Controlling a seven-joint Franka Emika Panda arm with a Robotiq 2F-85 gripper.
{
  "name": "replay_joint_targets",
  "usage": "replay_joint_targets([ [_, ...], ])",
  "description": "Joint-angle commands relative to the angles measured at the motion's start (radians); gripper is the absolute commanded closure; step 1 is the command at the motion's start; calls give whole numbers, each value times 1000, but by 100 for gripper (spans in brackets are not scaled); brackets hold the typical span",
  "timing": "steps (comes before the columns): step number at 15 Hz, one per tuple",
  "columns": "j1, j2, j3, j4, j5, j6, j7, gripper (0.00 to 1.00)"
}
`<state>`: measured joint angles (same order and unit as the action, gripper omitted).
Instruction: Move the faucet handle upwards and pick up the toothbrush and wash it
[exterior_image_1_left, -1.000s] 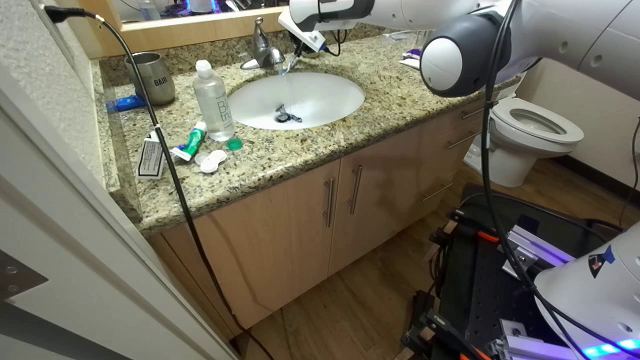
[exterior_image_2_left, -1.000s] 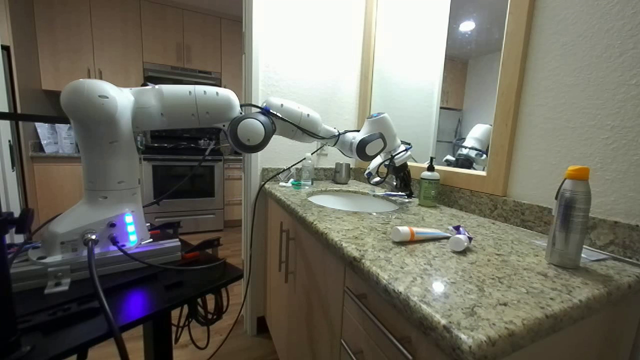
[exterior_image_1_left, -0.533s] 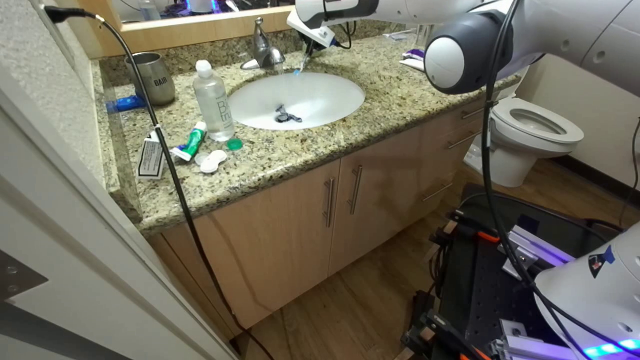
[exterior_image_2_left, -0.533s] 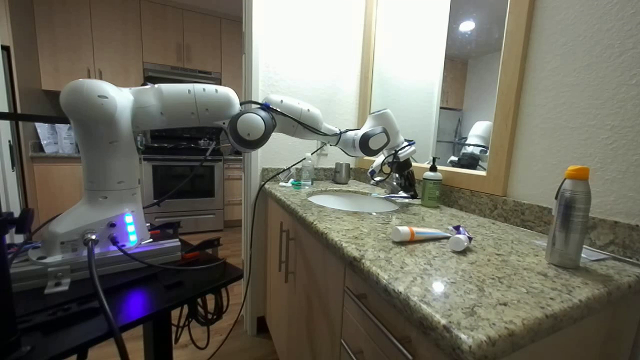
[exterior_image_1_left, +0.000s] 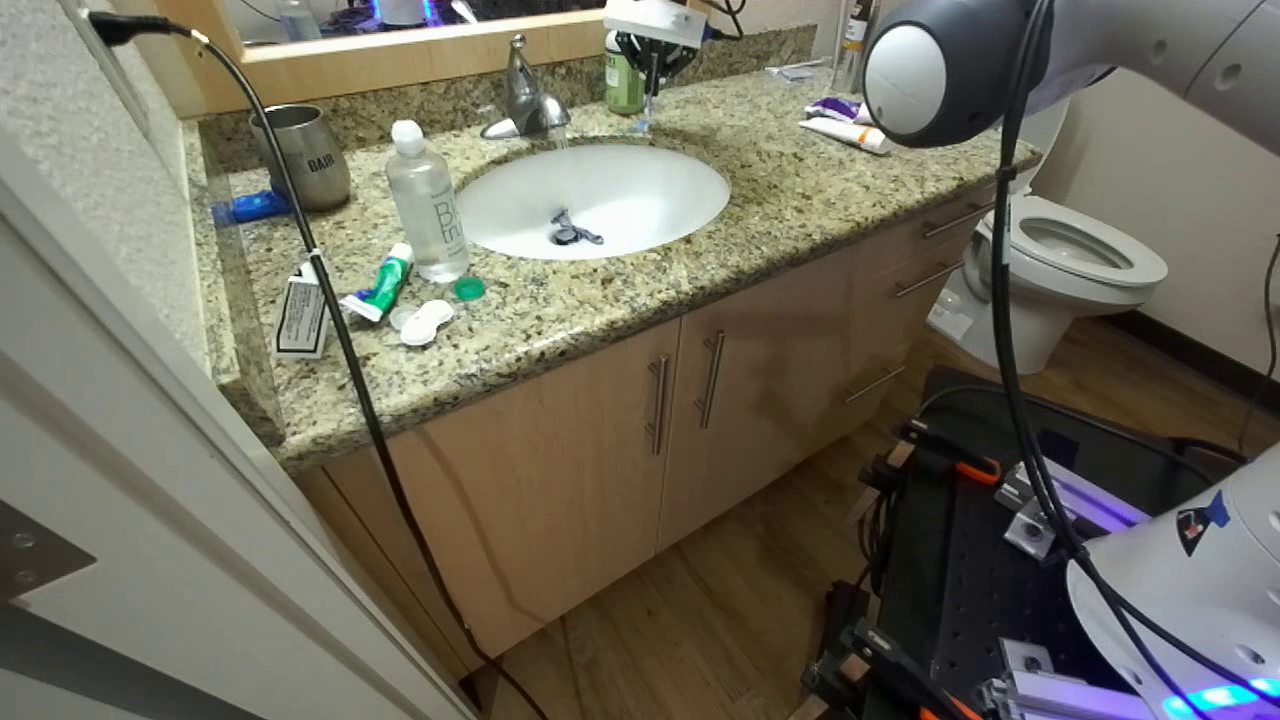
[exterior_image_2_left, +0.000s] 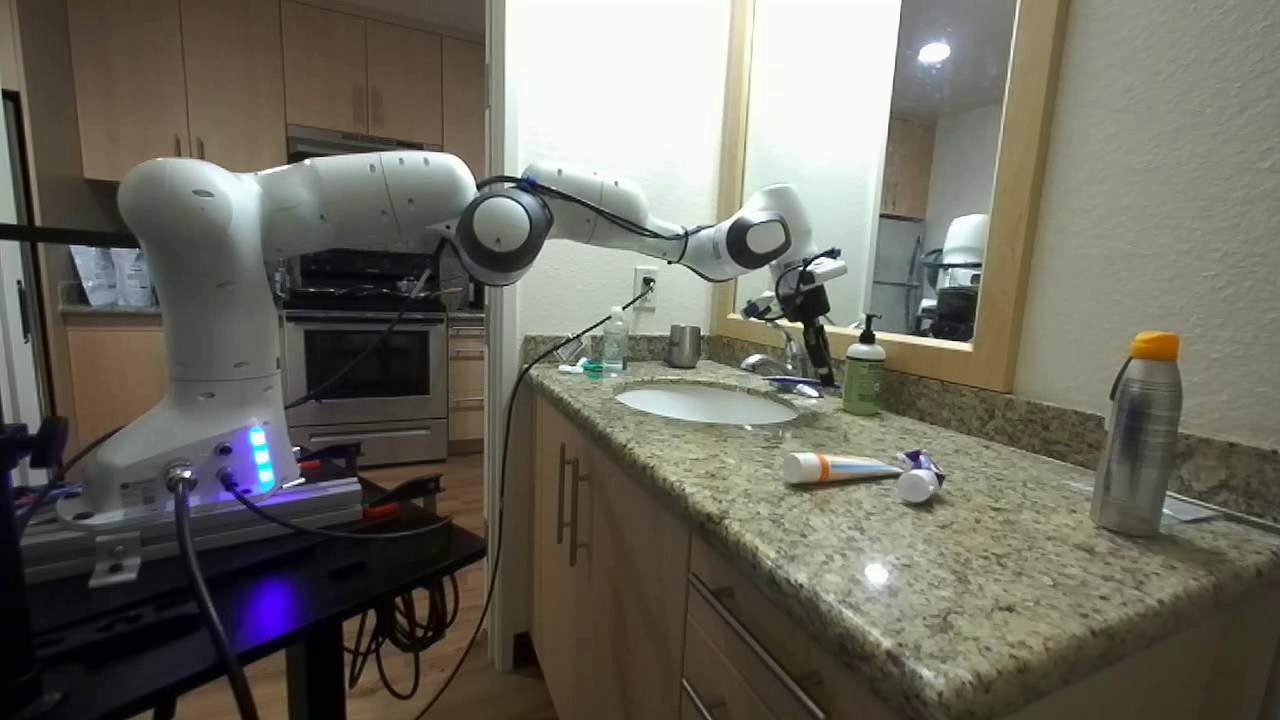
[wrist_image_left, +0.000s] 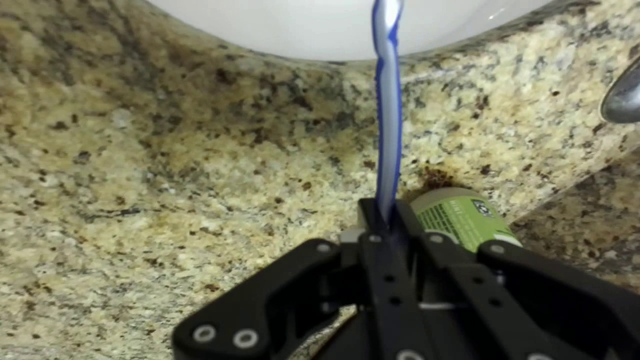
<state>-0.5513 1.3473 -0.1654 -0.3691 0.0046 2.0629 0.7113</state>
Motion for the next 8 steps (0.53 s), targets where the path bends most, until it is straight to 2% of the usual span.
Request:
replay_joint_targets([
  [1,-12,-53,-10,-33,-6,-71,-38,98],
  [8,-109,-78,-6,-27,16,-62,40,98],
])
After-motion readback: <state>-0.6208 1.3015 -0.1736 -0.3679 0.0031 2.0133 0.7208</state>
